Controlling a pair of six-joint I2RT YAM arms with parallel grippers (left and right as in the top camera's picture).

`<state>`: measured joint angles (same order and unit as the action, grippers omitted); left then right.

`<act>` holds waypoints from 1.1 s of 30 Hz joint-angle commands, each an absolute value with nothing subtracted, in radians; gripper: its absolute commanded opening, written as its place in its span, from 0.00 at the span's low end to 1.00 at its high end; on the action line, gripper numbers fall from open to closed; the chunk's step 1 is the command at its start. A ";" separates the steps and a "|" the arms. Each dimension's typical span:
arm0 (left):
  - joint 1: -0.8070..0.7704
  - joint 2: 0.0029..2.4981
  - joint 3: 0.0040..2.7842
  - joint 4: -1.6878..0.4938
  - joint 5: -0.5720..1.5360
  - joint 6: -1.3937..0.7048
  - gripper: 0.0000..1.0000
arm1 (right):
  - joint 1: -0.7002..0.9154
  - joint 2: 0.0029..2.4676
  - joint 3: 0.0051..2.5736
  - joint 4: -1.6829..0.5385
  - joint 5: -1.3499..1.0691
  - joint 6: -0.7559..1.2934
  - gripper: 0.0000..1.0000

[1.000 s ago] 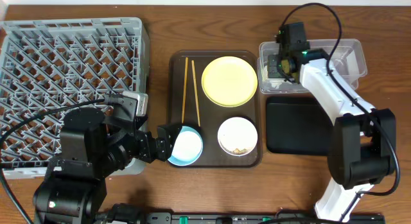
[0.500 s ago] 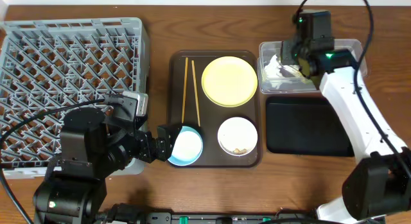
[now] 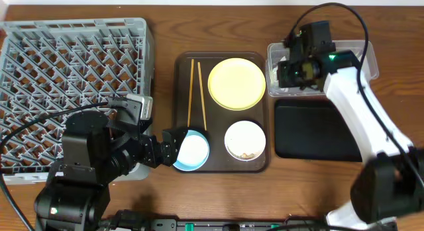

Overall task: Sort waste into correct bins and load items into the dishwasher
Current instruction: 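Reach right gripper to the white bowl and grasp its rim, then carry white bowl with right gripper over black tray and tip it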

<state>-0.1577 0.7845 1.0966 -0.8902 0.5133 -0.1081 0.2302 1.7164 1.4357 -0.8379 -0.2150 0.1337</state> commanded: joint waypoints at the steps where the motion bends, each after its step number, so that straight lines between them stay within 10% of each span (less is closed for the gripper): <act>1: -0.153 0.784 1.115 -0.890 0.509 -0.113 0.98 | 0.319 1.624 1.447 -0.922 -0.326 0.135 0.23; 6: -0.153 0.784 1.115 -0.890 0.509 -0.113 0.98 | 0.500 1.625 1.413 -1.052 -0.286 0.252 0.42; 18: -0.153 0.784 1.115 -0.890 0.509 -0.113 0.98 | 0.791 1.734 1.201 -0.791 0.033 0.573 0.43; 33: -0.153 0.784 1.115 -0.890 0.509 -0.113 0.98 | 0.802 1.870 1.190 -0.760 -0.027 0.609 0.01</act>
<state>-0.1577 0.7845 1.0966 -0.8902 0.5133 -0.1085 0.7914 1.8553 1.1965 -0.7597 -0.0063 0.5957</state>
